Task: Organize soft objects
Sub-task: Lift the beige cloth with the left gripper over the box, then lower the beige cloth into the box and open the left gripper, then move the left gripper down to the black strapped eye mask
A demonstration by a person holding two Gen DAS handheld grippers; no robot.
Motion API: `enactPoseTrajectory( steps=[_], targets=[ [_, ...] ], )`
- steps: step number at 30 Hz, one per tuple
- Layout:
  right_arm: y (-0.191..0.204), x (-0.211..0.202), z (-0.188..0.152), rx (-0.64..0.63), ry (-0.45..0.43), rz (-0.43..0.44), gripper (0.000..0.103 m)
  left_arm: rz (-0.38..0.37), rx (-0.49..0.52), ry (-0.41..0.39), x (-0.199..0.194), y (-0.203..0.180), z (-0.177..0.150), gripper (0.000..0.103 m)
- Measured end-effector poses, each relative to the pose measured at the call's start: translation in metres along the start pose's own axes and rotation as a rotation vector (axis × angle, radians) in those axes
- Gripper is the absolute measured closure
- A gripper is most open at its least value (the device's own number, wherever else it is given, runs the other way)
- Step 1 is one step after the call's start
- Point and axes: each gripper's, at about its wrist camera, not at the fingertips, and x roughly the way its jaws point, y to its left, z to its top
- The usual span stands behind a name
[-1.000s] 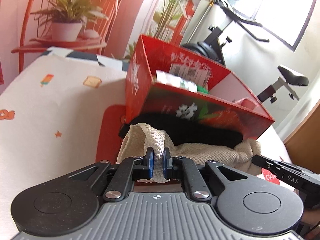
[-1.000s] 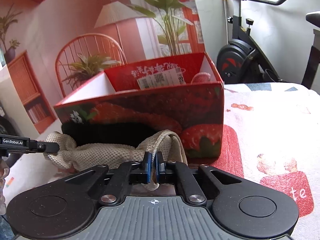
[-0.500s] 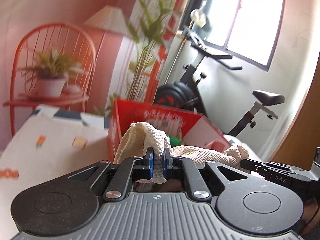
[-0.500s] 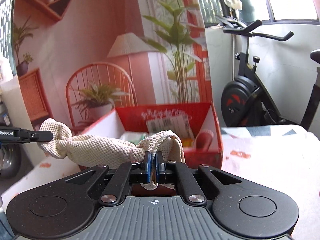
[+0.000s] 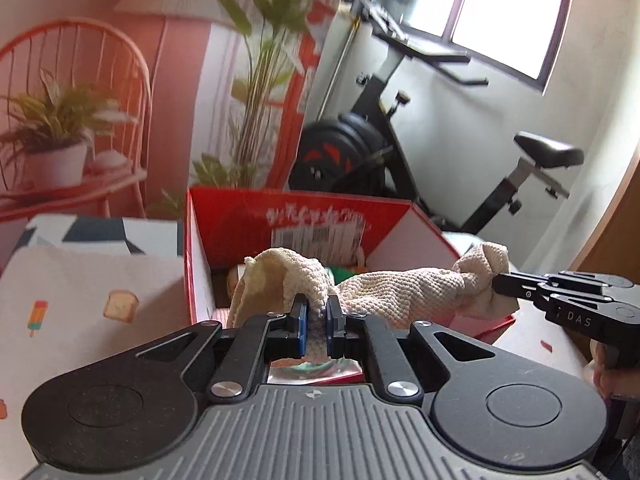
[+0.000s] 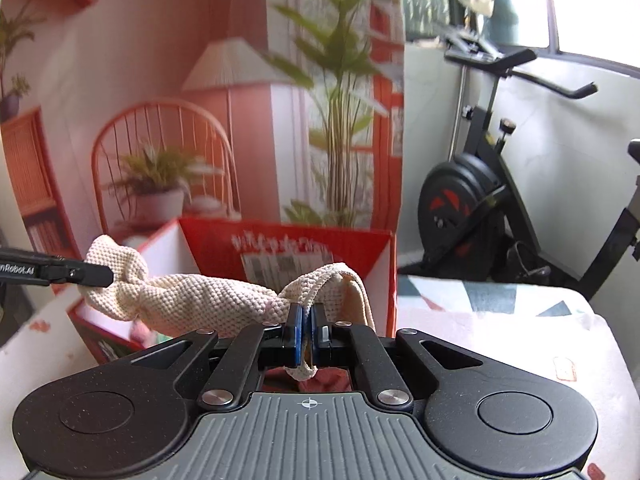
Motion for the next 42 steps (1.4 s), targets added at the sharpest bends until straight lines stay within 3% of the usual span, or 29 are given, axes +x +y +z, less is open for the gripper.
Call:
enactPoseTrajectory(
  steps=[6,12,23,26,28,31,33,38,40,42],
  targets=[
    [0.002,0.026,-0.001,-0.018,0.094,0.004,0.099,0.015,-0.008,0.13,0.031,0.012,0.003,0.093],
    [0.009,0.043,0.004,-0.044,0.156,0.022,0.098,0.026,0.01,0.193,0.043,0.016,0.005,0.093],
    [0.013,0.053,0.001,-0.013,0.201,0.037,0.095,0.043,0.026,0.218,0.05,0.011,0.006,0.093],
    [0.014,0.051,0.0,-0.011,0.189,0.021,0.087,0.03,0.054,0.2,0.047,0.007,0.005,0.089],
    [0.015,0.047,0.0,-0.01,0.173,0.008,0.08,0.018,0.072,0.184,0.044,0.004,0.005,0.067],
    [0.018,0.039,-0.002,-0.035,0.127,-0.033,0.068,0.008,0.085,0.145,0.036,0.001,0.004,0.048],
    [0.02,0.032,-0.002,-0.048,0.094,-0.056,0.056,0.028,0.095,0.116,0.029,-0.002,0.005,0.042],
    [0.022,0.01,-0.005,-0.054,0.012,-0.072,0.044,0.049,0.079,0.031,0.006,-0.004,0.008,0.031],
    [0.022,0.001,-0.01,-0.038,-0.022,-0.064,0.032,0.065,0.079,0.006,-0.006,-0.005,0.006,0.022],
    [0.024,-0.006,-0.015,-0.034,-0.042,-0.06,0.03,0.075,0.086,-0.02,-0.018,-0.007,0.002,0.017]
  ],
)
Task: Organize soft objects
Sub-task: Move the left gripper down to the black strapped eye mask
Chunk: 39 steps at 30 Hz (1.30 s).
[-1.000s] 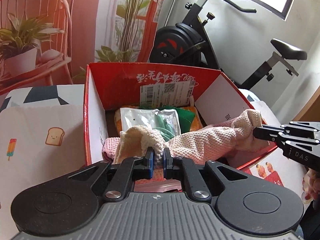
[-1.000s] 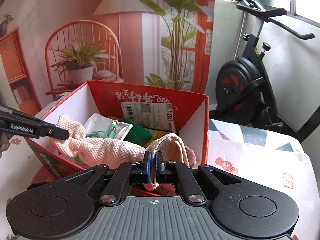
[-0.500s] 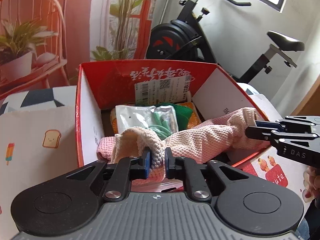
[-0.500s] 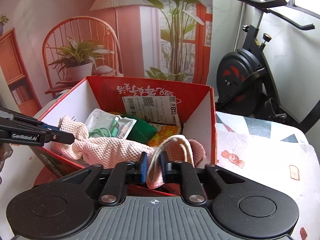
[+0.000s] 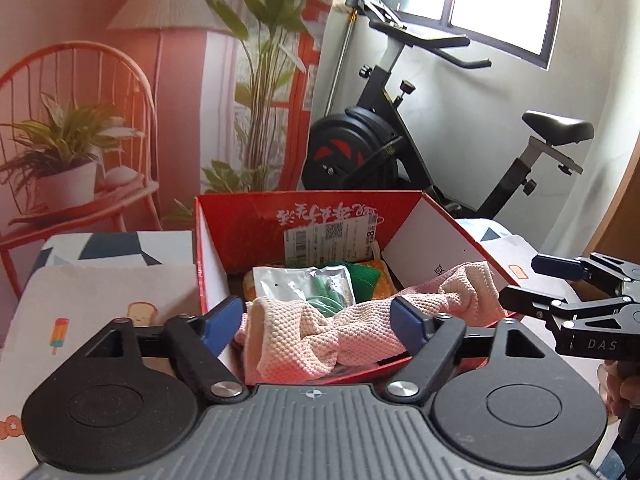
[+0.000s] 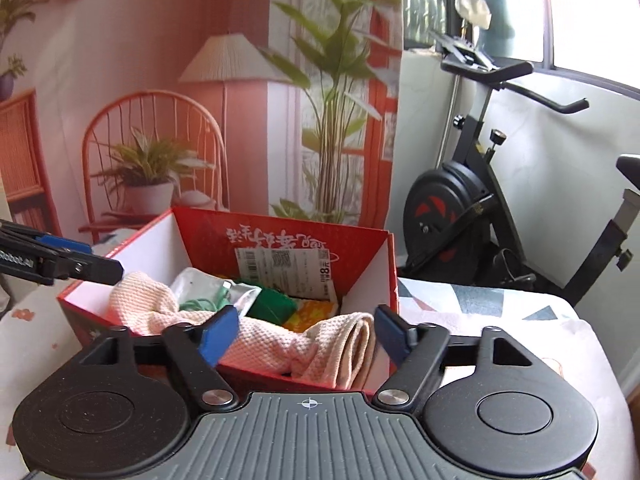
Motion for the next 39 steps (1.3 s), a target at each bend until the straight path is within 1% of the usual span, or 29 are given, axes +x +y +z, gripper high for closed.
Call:
enactPoseTrajectory(
  steps=[2,4,6,9,12,15,17,20,23,25,26,28,31,34,39],
  targets=[
    [0.002,-0.007,-0.007,0.0,-0.01,-0.002,0.027,0.012,-0.002,-0.017,-0.012,0.002,-0.005,0.015],
    [0.004,-0.015,-0.015,0.013,-0.018,-0.002,0.017,0.017,-0.018,-0.025,-0.021,0.006,-0.011,0.014],
    [0.006,-0.023,-0.024,0.032,-0.032,0.001,0.016,0.018,-0.034,-0.032,-0.03,0.009,-0.019,0.013],
    [0.011,-0.033,-0.037,0.049,-0.041,0.002,0.013,0.021,-0.03,-0.026,-0.039,0.01,-0.035,0.012],
    [0.014,-0.037,-0.051,0.082,-0.036,0.036,0.011,0.027,-0.028,0.0,-0.041,0.011,-0.051,0.012],
    [0.017,-0.033,-0.067,0.105,0.002,0.055,0.012,0.035,-0.06,0.045,-0.035,0.018,-0.068,0.012],
    [0.018,-0.027,-0.079,0.126,0.034,0.061,0.014,0.039,-0.102,0.077,-0.029,0.025,-0.08,0.012],
    [0.02,-0.015,-0.097,0.16,0.08,0.075,0.021,0.057,-0.145,0.11,-0.02,0.033,-0.093,0.012],
    [0.025,-0.004,-0.113,0.142,0.118,0.072,0.025,0.073,-0.188,0.145,-0.011,0.04,-0.105,0.015],
    [0.027,0.004,-0.122,0.143,0.141,0.075,0.034,0.08,-0.206,0.171,-0.005,0.044,-0.112,0.022],
    [0.027,0.007,-0.125,0.154,0.152,0.081,0.036,0.082,-0.207,0.183,-0.002,0.044,-0.114,0.024],
    [0.026,0.013,-0.131,0.174,0.166,0.092,0.043,0.073,-0.205,0.202,0.003,0.046,-0.118,0.027],
    [0.029,0.019,-0.138,0.174,0.189,0.109,0.052,0.053,-0.21,0.215,0.006,0.047,-0.123,0.031],
    [0.031,0.021,-0.143,0.165,0.183,0.118,0.053,0.045,-0.23,0.223,0.008,0.051,-0.128,0.032],
    [0.024,0.025,-0.146,0.188,0.182,0.141,0.053,0.043,-0.24,0.237,0.014,0.052,-0.13,0.032]
  ],
)
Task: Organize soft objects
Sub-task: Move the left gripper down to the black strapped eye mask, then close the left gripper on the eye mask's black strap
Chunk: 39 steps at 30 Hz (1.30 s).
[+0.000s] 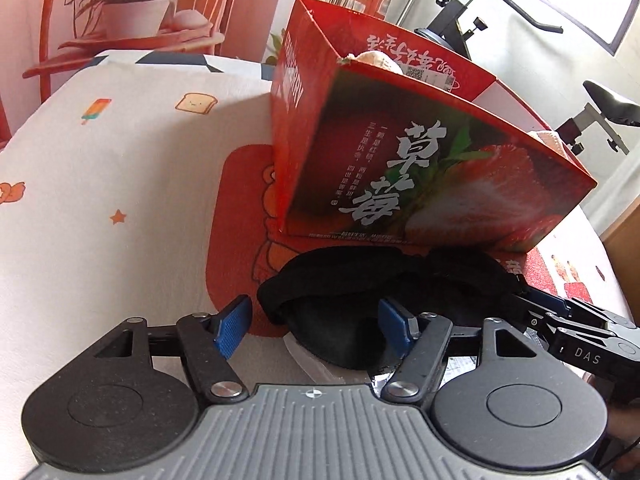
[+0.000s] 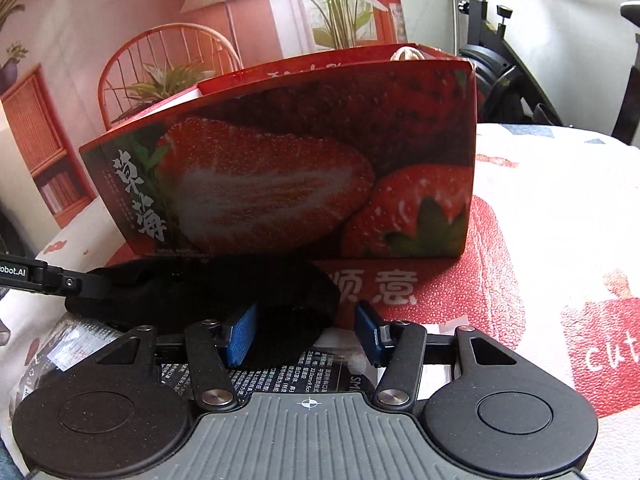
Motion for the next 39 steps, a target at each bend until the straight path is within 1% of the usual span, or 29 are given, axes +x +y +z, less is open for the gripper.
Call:
enactPoseTrajectory(
  steps=[11,18,20,21,22,23,24,25,26,27,28,29,30,31,33,34,35,36,39],
  targets=[
    [-0.002,-0.001,-0.001,-0.006,-0.006,0.012,0.052,-0.003,0.01,-0.01,0.001,-0.004,-0.005,0.031],
    [-0.001,0.001,0.0,-0.007,-0.001,0.016,0.05,0.009,0.021,-0.012,0.002,-0.007,-0.005,0.032],
    [0.0,0.002,0.002,-0.009,0.01,0.021,0.047,-0.015,0.016,-0.01,0.001,-0.007,-0.005,0.046],
    [0.001,0.003,0.004,-0.015,0.017,0.02,0.047,-0.033,0.015,-0.009,0.0,-0.007,-0.004,0.056],
    [0.002,0.004,0.005,-0.018,0.022,0.016,0.047,-0.031,0.026,-0.017,-0.001,-0.01,-0.004,0.059],
    [0.003,0.004,0.006,-0.019,0.027,0.015,0.047,-0.025,0.049,-0.031,-0.004,-0.013,-0.005,0.066],
    [0.003,0.005,0.007,-0.017,0.033,0.015,0.047,-0.03,0.069,-0.038,-0.005,-0.016,-0.005,0.077],
    [0.004,0.005,0.009,-0.014,0.041,0.016,0.048,-0.036,0.078,-0.045,-0.007,-0.017,-0.006,0.08],
    [0.003,0.005,0.012,-0.009,0.052,0.019,0.049,-0.041,0.083,-0.054,-0.009,-0.019,-0.006,0.082],
    [0.002,0.005,0.014,0.001,0.062,0.026,0.055,-0.046,0.09,-0.061,-0.011,-0.02,-0.006,0.085],
    [0.0,0.005,0.017,0.017,0.07,0.038,0.063,-0.047,0.097,-0.068,-0.013,-0.021,-0.007,0.086],
    [-0.001,0.005,0.019,0.034,0.076,0.048,0.065,-0.046,0.105,-0.073,-0.014,-0.024,-0.008,0.087],
    [-0.002,0.004,0.02,0.047,0.075,0.052,0.067,-0.043,0.113,-0.078,-0.016,-0.025,-0.009,0.087],
    [-0.002,0.002,0.022,0.055,0.072,0.055,0.072,-0.039,0.12,-0.083,-0.018,-0.027,-0.01,0.088],
    [-0.001,-0.001,0.023,0.063,0.062,0.057,0.076,-0.033,0.13,-0.095,-0.022,-0.031,-0.012,0.089],
    [0.0,-0.004,0.024,0.066,0.054,0.059,0.081,-0.033,0.134,-0.103,-0.024,-0.032,-0.013,0.09],
    [0.001,-0.007,0.024,0.07,0.044,0.061,0.084,-0.032,0.14,-0.112,-0.027,-0.032,-0.014,0.09],
    [0.002,-0.01,0.024,0.074,0.031,0.064,0.089,-0.031,0.146,-0.123,-0.03,-0.035,-0.015,0.091],
    [0.004,-0.022,0.023,0.093,-0.01,0.085,0.093,-0.034,0.156,-0.143,-0.037,-0.04,-0.019,0.091]
  ],
)
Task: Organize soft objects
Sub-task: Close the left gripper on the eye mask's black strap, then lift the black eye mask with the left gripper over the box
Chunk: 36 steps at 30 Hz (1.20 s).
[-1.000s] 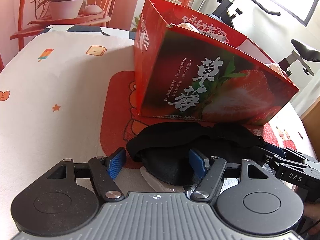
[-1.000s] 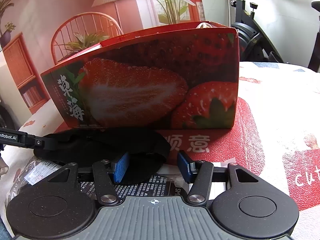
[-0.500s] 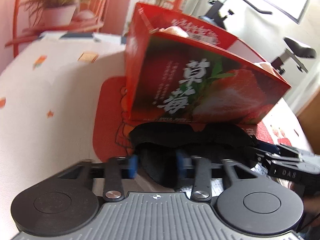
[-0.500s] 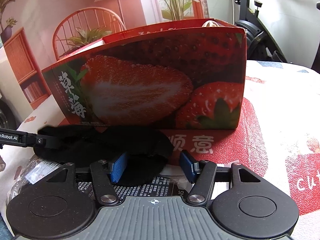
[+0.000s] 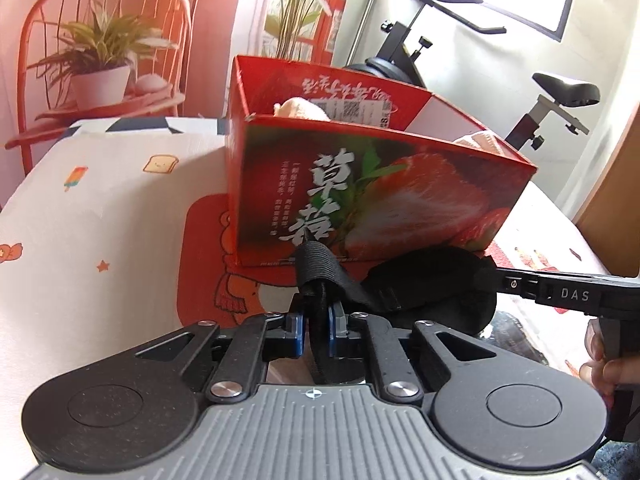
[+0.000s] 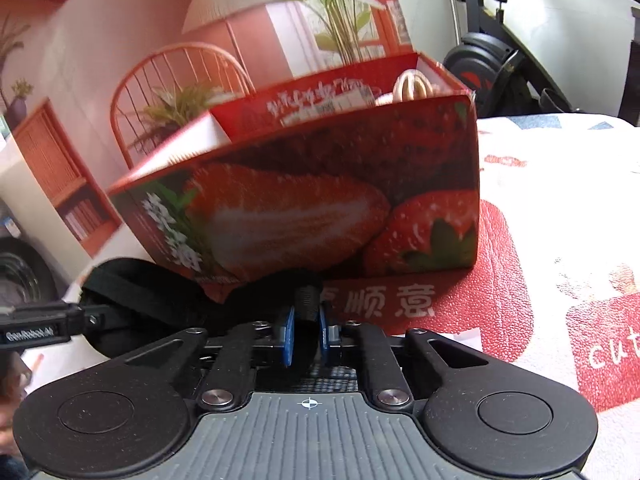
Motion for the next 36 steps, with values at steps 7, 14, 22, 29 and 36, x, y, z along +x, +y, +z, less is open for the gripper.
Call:
enactPoseTrajectory(
  steps=[7,14,22,29,36],
  targets=[
    [0.003,-0.024,-0.014,-0.008,-0.058,0.019,0.094,-0.009,-0.013,-0.023,-0.007,-0.004,-0.007,0.091],
    [0.007,-0.039,-0.024,-0.007,-0.09,0.023,0.095,-0.012,-0.043,-0.039,-0.015,0.0,-0.013,0.091],
    [0.02,-0.063,-0.006,-0.069,-0.181,0.044,0.095,-0.063,-0.02,-0.136,-0.039,-0.004,0.008,0.093],
    [0.026,-0.081,0.041,-0.082,-0.276,0.082,0.095,-0.054,0.068,-0.281,-0.058,-0.02,0.049,0.093],
    [0.037,-0.078,0.097,-0.186,-0.38,0.021,0.096,-0.092,-0.006,-0.332,-0.042,-0.026,0.098,0.093]
  ],
)
